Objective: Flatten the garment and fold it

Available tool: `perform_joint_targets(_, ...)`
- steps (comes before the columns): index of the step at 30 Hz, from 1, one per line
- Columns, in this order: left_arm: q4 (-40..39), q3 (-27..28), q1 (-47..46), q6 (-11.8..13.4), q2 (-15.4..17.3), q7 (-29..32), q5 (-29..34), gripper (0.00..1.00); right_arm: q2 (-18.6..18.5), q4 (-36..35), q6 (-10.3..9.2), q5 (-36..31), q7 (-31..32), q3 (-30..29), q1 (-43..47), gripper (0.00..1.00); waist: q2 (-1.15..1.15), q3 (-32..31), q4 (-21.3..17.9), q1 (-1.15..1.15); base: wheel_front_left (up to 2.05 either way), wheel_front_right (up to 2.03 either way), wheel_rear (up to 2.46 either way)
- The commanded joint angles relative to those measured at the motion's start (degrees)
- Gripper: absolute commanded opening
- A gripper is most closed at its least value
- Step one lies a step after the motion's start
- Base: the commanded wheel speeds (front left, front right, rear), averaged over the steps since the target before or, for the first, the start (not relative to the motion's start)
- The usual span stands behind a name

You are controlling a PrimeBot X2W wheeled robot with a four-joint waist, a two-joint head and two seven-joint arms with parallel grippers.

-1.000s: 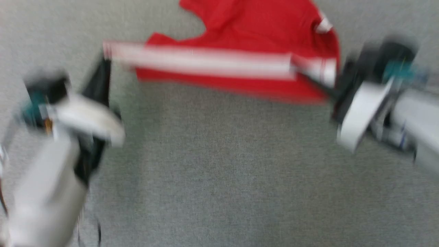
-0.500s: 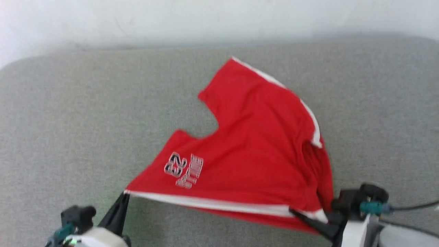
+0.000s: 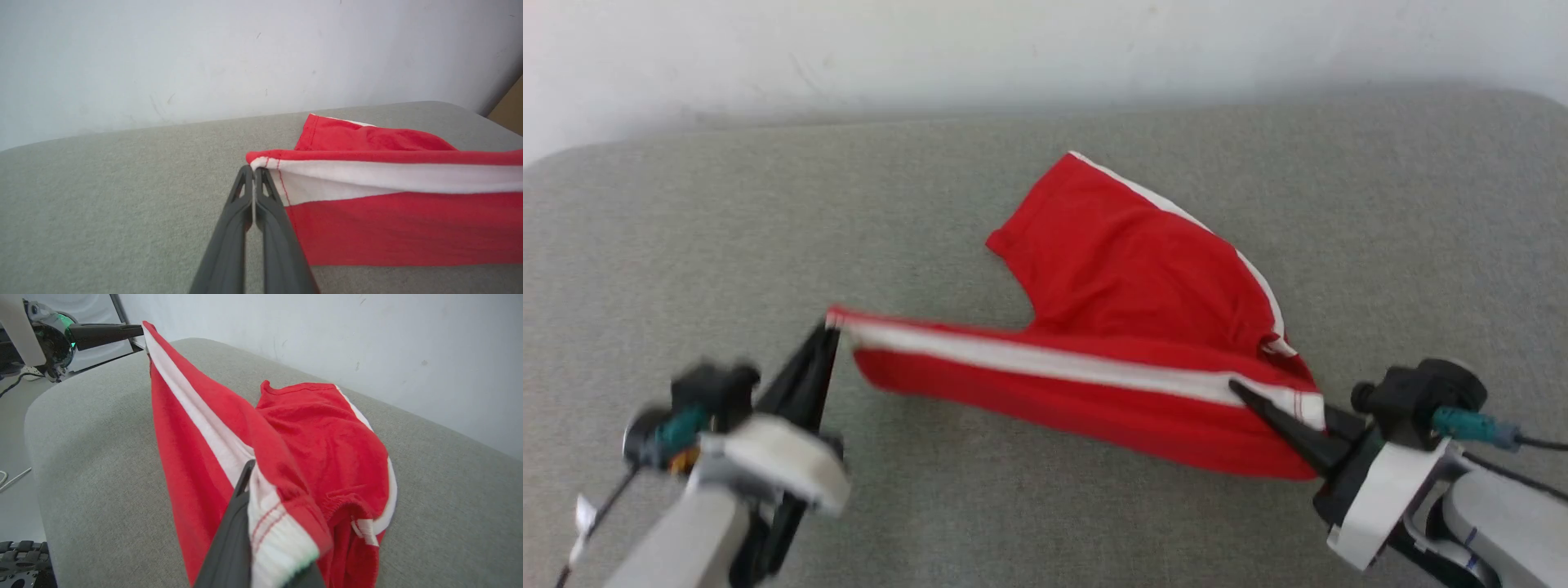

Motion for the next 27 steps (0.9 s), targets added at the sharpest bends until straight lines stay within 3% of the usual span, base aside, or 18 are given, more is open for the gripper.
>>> perform_joint_targets(1,1.39,-0.5,-4.77,-0.97,-0.69,0.7,0.87,0.0,1.06,0.59,-0.12,-0.93,-0.26,-2.09,0.79,0.0,0.0,2.66,-1.95,0.0,0.0,0.0,0.0)
perform_joint_targets(10,14.93,-2.74,-27.42,-6.54,-4.01,3.15,4.22,0.0,6.62,6.69,-0.12,-8.68,-0.26,-8.68,-4.9,0.0,0.0,12.1,-7.56,0.0,0.0,0.0,0.0)
perform_joint_targets(15,21.87,-3.63,-35.98,-8.22,-5.04,3.31,5.85,0.0,9.81,10.3,-0.12,-11.18,-0.27,-10.63,-8.41,0.0,0.0,15.6,-9.8,0.0,0.0,0.0,0.0)
perform_joint_targets(27,42.98,-8.71,-50.87,-11.06,-8.61,3.46,9.76,0.0,18.0,24.75,-0.12,-13.77,3.06,-7.22,-18.38,0.0,0.0,22.74,-14.48,0.0,0.0,0.0,0.0)
